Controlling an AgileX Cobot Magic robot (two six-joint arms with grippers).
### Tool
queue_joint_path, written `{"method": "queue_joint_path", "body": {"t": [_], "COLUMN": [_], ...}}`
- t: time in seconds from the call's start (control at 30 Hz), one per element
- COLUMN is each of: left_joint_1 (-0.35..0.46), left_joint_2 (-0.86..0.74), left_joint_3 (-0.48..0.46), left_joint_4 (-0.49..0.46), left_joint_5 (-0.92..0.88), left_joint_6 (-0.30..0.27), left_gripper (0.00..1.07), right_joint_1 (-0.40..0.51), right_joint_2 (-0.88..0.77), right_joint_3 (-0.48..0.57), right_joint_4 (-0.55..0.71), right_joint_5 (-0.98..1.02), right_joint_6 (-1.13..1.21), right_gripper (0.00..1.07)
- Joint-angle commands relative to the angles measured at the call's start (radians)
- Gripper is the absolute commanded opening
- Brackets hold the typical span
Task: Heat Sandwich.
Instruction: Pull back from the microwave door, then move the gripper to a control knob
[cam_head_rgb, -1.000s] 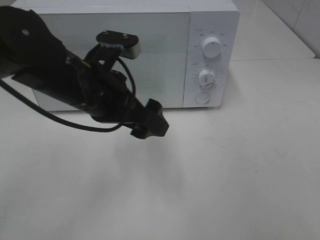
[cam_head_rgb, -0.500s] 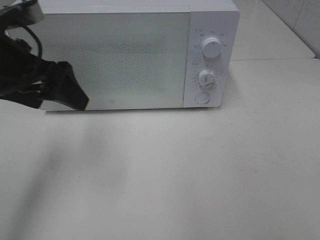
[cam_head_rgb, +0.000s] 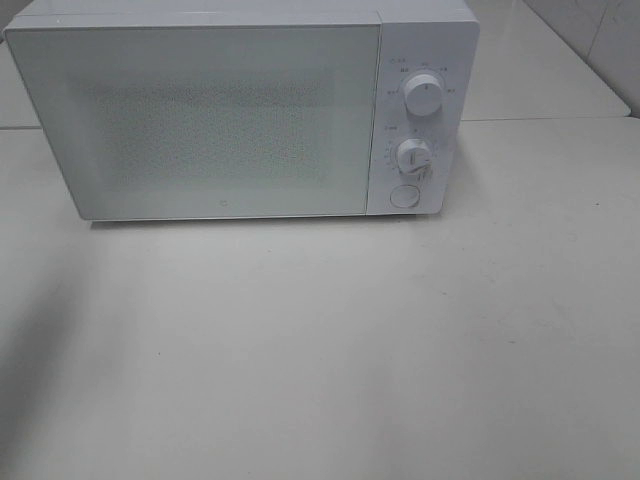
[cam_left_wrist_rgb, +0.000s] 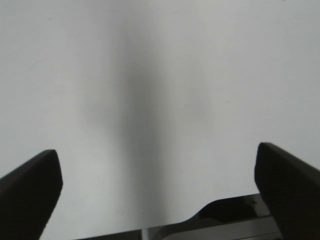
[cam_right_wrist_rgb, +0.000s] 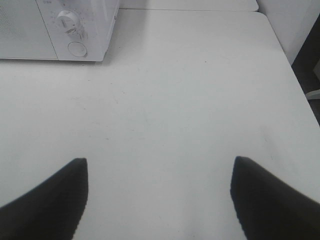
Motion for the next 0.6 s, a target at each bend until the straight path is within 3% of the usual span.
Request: {"method": "queue_joint_path", "body": {"t": [0.03, 0.13, 0.33, 0.6], "left_joint_1": [0.022, 0.022, 0.022, 0.022], "left_joint_2": [-0.074, -0.128, -0.331, -0.540], "left_joint_3": [0.013, 0.033, 0.171, 0.289], "left_joint_4": [0.076, 0.098, 0.127, 0.128], "left_joint_5": [0.034, 0.033, 0.031, 0.029], "left_joint_6": [-0.058, -0.062, -0.057, -0.058], "left_gripper": [1.01, 1.01, 1.01, 1.01], "right_joint_1": [-0.008, -0.008, -0.008, -0.008], "right_joint_2": [-0.027, -0.027, -0.027, -0.027], "right_joint_3": [0.002, 0.002, 0.002, 0.002], "right_joint_4": [0.003, 0.003, 0.003, 0.003], "right_joint_5": [0.000, 0.000, 0.000, 0.000], "right_joint_6": [-0.010, -0.010, -0.010, -0.010], "right_gripper": [0.76, 0.76, 0.76, 0.76]}}
